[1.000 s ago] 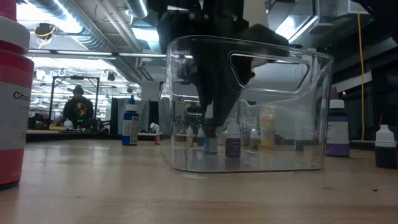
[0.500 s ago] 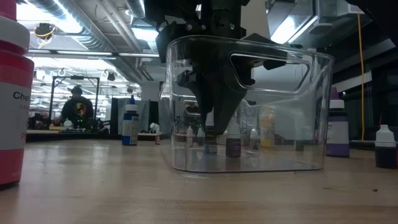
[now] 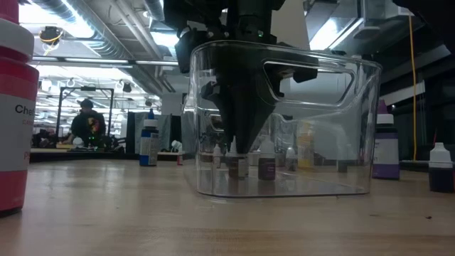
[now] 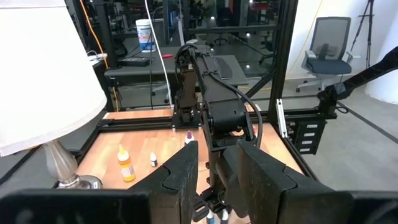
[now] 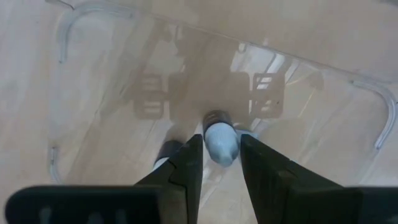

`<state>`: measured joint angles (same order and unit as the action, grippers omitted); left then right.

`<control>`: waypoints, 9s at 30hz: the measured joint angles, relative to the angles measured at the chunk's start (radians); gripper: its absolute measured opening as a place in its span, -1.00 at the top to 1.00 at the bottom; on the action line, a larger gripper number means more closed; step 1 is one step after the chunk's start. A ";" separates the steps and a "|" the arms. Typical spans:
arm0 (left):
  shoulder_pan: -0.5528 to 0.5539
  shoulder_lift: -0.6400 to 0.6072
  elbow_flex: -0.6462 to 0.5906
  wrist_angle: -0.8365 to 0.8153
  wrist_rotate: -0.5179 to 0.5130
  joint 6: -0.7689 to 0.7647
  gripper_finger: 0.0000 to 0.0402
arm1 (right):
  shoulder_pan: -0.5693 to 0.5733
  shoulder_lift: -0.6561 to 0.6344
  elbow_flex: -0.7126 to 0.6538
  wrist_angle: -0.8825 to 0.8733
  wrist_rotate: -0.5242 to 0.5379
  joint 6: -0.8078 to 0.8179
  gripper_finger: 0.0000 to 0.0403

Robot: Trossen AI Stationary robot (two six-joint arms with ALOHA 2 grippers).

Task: Pick & Place food coloring
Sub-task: Put the small brown food coloring bottle into the transparent bin, then put the bottom right small black food coloring bottle into the transparent bin

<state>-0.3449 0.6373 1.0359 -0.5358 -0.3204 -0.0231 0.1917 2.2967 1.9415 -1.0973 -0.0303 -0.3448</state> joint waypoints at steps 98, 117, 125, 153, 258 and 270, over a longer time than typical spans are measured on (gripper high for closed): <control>0.000 -0.001 0.000 -0.071 -0.117 -0.051 0.48 | 0.216 -0.655 -0.996 0.306 -0.054 1.281 0.10; 0.000 -0.001 0.000 -0.071 -0.116 -0.052 0.48 | 0.216 -0.655 -0.985 0.309 -0.059 1.259 0.61; 0.000 -0.001 0.000 -0.071 -0.116 -0.052 0.48 | 0.218 -0.653 -0.941 0.253 -0.079 1.262 0.65; 0.000 -0.001 0.000 -0.067 -0.095 -0.044 0.48 | 0.157 -0.657 -0.349 -0.293 0.022 0.858 0.64; 0.000 0.000 0.000 -0.068 -0.056 -0.087 0.48 | -0.072 -0.226 -0.360 0.216 -0.059 0.219 0.52; 0.000 0.000 0.000 -0.068 -0.056 -0.087 0.48 | -0.071 -0.230 -0.315 0.204 -0.033 0.239 0.05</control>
<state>-0.3447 0.6374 1.0360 -0.6035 -0.3759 -0.1104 0.1207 2.0663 1.6260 -0.8928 -0.0631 -0.1059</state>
